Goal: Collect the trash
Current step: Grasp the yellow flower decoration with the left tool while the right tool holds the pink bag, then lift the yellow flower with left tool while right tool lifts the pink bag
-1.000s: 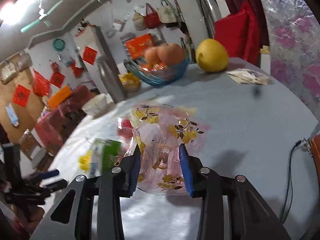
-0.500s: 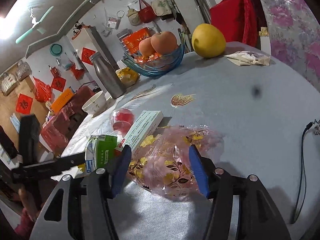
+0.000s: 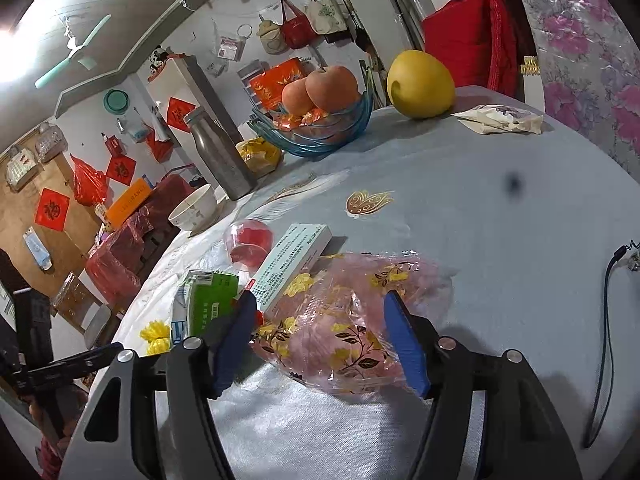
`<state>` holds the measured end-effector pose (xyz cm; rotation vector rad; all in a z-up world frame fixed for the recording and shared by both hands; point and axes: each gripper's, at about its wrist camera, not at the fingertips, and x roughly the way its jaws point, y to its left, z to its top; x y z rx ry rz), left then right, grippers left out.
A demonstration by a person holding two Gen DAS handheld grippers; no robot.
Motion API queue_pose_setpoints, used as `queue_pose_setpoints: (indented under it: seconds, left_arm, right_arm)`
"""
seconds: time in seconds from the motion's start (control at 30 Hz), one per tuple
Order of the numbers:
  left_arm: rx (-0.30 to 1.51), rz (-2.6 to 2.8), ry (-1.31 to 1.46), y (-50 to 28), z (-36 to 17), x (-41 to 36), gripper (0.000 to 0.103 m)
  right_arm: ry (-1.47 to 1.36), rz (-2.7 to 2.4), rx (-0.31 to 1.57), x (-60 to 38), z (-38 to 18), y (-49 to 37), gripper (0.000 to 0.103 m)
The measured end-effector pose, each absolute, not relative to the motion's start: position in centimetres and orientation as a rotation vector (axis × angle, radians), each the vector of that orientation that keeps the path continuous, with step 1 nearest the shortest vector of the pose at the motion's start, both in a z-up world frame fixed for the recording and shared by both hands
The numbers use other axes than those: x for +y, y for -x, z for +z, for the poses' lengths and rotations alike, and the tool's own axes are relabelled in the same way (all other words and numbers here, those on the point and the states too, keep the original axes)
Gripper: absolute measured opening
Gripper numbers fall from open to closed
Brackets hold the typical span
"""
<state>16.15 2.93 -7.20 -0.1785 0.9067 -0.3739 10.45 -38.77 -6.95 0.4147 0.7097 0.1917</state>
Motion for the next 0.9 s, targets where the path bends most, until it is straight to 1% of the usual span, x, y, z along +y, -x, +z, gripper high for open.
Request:
queue_pose_setpoints:
  seconds: [0.13,0.33,0.43,0.5,0.57,0.6,0.63,0.67,0.8,0.87,0.9]
  left_arm:
    - [0.899,-0.409,0.116,-16.0,-7.0,0.5,0.096]
    - [0.902,-0.420,0.058,-18.0,-7.8,-3.3,0.096]
    - [0.896,-0.396,0.037,-19.0,-8.6,-4.1,0.094]
    - [0.911,-0.397,0.032,-19.2,-9.3,-4.3,0.085]
    - [0.935,-0.426,0.052,-19.3,-9.7,-4.0,0.058]
    - [0.934,-0.445,0.067,-19.2,-9.6,-3.7,0.052]
    - [0.927,-0.446,0.068,-19.0,-9.5,-3.5,0.049]
    - [0.911,-0.438,0.066,-18.7,-9.3,-3.1,0.048]
    - [0.870,-0.417,0.080,-17.5,-8.6,-1.6,0.048]
    - [0.853,-0.397,0.086,-17.1,-8.3,-0.8,0.048]
    - [0.846,-0.387,0.089,-17.0,-8.2,-0.4,0.048]
  right_arm:
    - [-0.416,0.192,0.711,-38.8,-7.0,-10.5,0.067]
    - [-0.427,0.199,0.712,-38.8,-7.1,-10.5,0.069]
    - [-0.433,0.203,0.714,-38.8,-7.2,-10.6,0.069]
    - [-0.437,0.206,0.714,-38.9,-7.3,-10.6,0.069]
    - [-0.439,0.208,0.716,-38.9,-7.3,-10.6,0.069]
    - [-0.440,0.208,0.717,-38.9,-7.3,-10.6,0.069]
    - [-0.440,0.207,0.716,-38.9,-7.3,-10.6,0.070]
    - [-0.440,0.207,0.717,-38.9,-7.3,-10.6,0.071]
    - [-0.440,0.196,0.719,-38.9,-7.3,-10.7,0.079]
    - [-0.432,0.193,0.730,-38.7,-7.5,-10.9,0.087]
    - [-0.425,0.194,0.736,-38.6,-7.5,-11.0,0.088]
